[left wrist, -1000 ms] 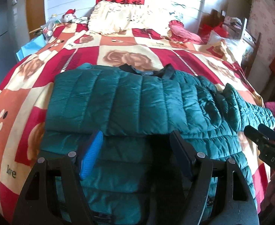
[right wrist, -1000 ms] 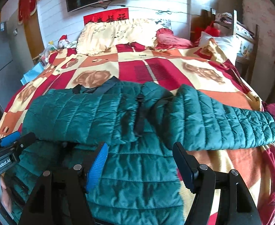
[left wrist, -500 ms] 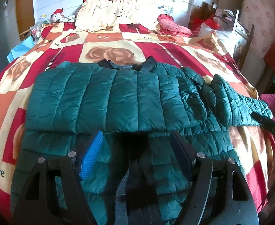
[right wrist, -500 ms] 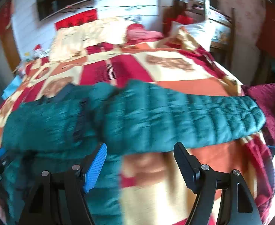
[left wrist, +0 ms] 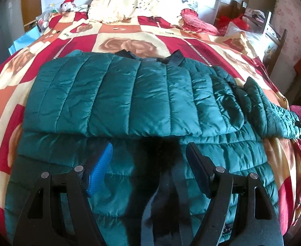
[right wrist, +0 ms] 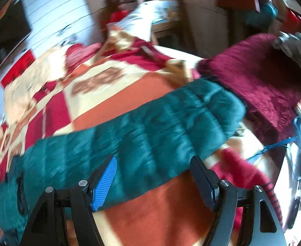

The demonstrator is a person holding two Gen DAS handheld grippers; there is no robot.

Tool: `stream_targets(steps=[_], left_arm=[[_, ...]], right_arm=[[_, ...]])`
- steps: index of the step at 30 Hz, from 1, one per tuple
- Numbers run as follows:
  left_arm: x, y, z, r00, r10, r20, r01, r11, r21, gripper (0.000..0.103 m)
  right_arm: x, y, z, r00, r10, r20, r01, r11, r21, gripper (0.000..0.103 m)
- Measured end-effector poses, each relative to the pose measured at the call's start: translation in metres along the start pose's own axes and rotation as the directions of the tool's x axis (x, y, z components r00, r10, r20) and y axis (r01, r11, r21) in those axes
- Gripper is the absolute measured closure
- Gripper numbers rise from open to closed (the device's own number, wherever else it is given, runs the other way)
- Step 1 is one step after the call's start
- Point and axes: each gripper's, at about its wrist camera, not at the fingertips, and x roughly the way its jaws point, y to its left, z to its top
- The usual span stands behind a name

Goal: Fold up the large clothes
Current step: 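Move the right tool to the other sleeve cuff and grasp it, then lift the held sleeve with the right tool and fold it over the body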

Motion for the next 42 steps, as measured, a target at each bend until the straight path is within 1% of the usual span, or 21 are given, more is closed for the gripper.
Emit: stream_targets(steps=[3,9,11,15,20,21,22,23,24,25,26,28,29,31,33,36,39,41,42], left_arm=[[0.005,0.004,-0.001,1.000,-0.003,-0.009,0.003,1.000,-0.015,0.029],[0.008,0.005,-0.003,1.000,-0.007,-0.018,0.007,1.000,-0.013,0.029],[0.008,0.005,-0.004,1.000,-0.008,-0.018,0.008,1.000,-0.014,0.029],[0.010,0.005,-0.005,1.000,-0.011,-0.024,0.011,1.000,-0.018,0.029],[0.014,0.006,-0.006,0.999,-0.010,-0.033,0.009,1.000,-0.016,0.029],[0.014,0.006,-0.006,0.999,-0.008,-0.034,0.008,1.000,-0.016,0.029],[0.015,0.006,-0.006,0.999,-0.007,-0.035,0.007,1.000,-0.017,0.029],[0.016,0.007,-0.005,0.999,-0.007,-0.037,0.007,1.000,-0.019,0.029],[0.016,0.008,-0.004,0.999,-0.009,-0.037,0.008,1.000,-0.024,0.029],[0.016,0.009,-0.004,0.999,-0.011,-0.036,0.010,1.000,-0.029,0.029],[0.016,0.010,-0.004,0.999,-0.013,-0.036,0.012,0.999,-0.033,0.029],[0.015,0.011,-0.004,0.999,-0.017,-0.034,0.016,0.999,-0.038,0.029],[0.014,0.010,-0.004,0.999,-0.018,-0.032,0.017,0.999,-0.038,0.029],[0.011,0.010,-0.005,0.999,-0.021,-0.030,0.020,0.999,-0.036,0.029],[0.008,0.009,-0.005,0.999,-0.026,-0.027,0.025,0.999,-0.035,0.029],[0.000,0.011,-0.004,0.999,-0.033,-0.009,0.033,0.999,-0.033,0.029],[-0.009,0.014,-0.002,0.999,-0.033,0.010,0.034,0.999,-0.034,0.029],[-0.015,0.020,0.000,0.999,-0.036,0.024,0.037,0.998,-0.048,0.029],[-0.017,0.022,0.001,0.999,-0.038,0.027,0.039,0.998,-0.056,0.029]], right_arm=[[0.004,-0.023,0.004,1.000,0.007,-0.019,-0.005,0.997,0.079,0.032],[0.014,-0.061,0.006,0.995,0.088,-0.039,-0.077,0.971,0.225,0.032],[0.021,-0.067,0.007,0.993,0.111,-0.047,-0.096,0.962,0.256,0.032],[0.033,-0.074,0.011,0.987,0.156,-0.048,-0.136,0.949,0.284,0.032],[0.047,-0.077,0.020,0.986,0.163,-0.032,-0.146,0.945,0.294,0.032],[0.049,-0.078,0.022,0.987,0.160,-0.025,-0.146,0.945,0.293,0.034],[0.051,-0.077,0.024,0.988,0.151,-0.014,-0.140,0.946,0.291,0.041],[0.052,-0.077,0.026,0.990,0.143,-0.005,-0.136,0.948,0.287,0.053],[0.052,-0.076,0.028,0.991,0.135,0.002,-0.130,0.951,0.281,0.060],[0.053,-0.076,0.029,0.991,0.133,0.003,-0.129,0.951,0.280,0.073],[0.052,-0.077,0.031,0.990,0.140,0.006,-0.136,0.948,0.287,0.081],[0.047,-0.078,0.032,0.987,0.156,0.027,-0.157,0.942,0.297,0.089],[0.042,-0.078,0.033,0.984,0.171,0.043,-0.176,0.939,0.295,0.090],[0.030,-0.074,0.036,0.972,0.223,0.069,-0.233,0.932,0.276,0.092],[0.020,-0.066,0.039,0.962,0.261,0.083,-0.274,0.931,0.242,0.092],[0.004,-0.048,0.041,0.938,0.335,0.091,-0.347,0.917,0.198,0.093],[-0.013,-0.021,0.039,0.905,0.417,0.085,-0.426,0.892,0.151,0.094],[-0.023,0.002,0.035,0.885,0.460,0.067,-0.465,0.879,0.108,0.094],[-0.028,0.015,0.032,0.871,0.488,0.052,-0.491,0.867,0.084,0.094]])
